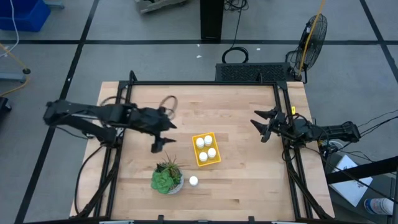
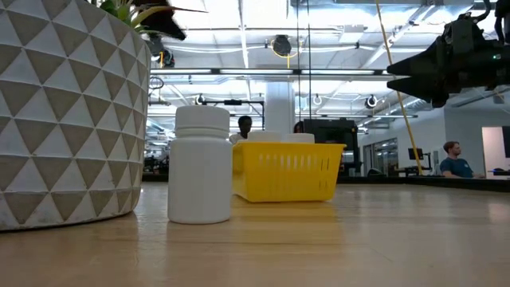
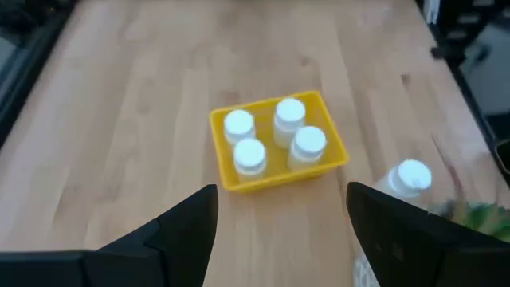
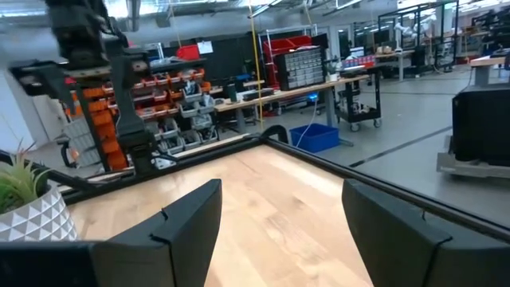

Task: Pick and place pill bottles into a basket
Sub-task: Put the white pill bottle into the yellow bin

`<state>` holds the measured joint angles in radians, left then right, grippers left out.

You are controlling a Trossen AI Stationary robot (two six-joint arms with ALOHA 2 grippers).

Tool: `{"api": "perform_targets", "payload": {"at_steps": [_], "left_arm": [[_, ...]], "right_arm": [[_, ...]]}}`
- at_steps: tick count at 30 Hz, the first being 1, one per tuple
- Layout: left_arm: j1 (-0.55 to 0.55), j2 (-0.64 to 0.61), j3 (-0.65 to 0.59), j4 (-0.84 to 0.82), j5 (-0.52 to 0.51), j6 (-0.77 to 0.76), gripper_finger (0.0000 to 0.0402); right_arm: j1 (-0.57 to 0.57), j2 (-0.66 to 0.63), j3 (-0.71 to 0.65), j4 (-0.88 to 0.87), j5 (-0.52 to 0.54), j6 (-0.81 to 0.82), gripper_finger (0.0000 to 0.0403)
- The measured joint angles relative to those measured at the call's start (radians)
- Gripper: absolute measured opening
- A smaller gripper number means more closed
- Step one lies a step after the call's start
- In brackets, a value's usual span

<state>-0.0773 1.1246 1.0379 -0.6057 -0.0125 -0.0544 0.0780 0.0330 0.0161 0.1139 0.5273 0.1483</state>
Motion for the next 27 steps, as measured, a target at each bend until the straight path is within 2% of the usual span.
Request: {"api": "perform_targets", "payload": {"at_steps": [5,11,16,22,27], "left_arm": [[-0.070,0.208,0.264,-0.221,-0.041,0.027,0.0282],[-0.154,0.359,0.479,-0.315,-0.013,0.034,0.0282],[-0.215,0.456,0.577,-0.405,0.007,0.012,0.0282],[-0.244,0.592,0.632,-0.504,-0.058,-0.022,0.0282],[-0.247,0.669,0.678,-0.507,0.007,0.020,0.0282]], "right_arm": [[0.000,0.000,-0.001,0.002,-0.002,0.008,0.0251],[0.000,0.000,-0.001,0.001,-0.003,0.022,0.0251],[0.000,0.000,-0.001,0.002,-0.004,0.023,0.0251],[0.000,0.000,-0.001,0.002,-0.004,0.034,0.0251],[0.000,0.000,-0.001,0.002,-0.004,0.066,0.0251]]}}
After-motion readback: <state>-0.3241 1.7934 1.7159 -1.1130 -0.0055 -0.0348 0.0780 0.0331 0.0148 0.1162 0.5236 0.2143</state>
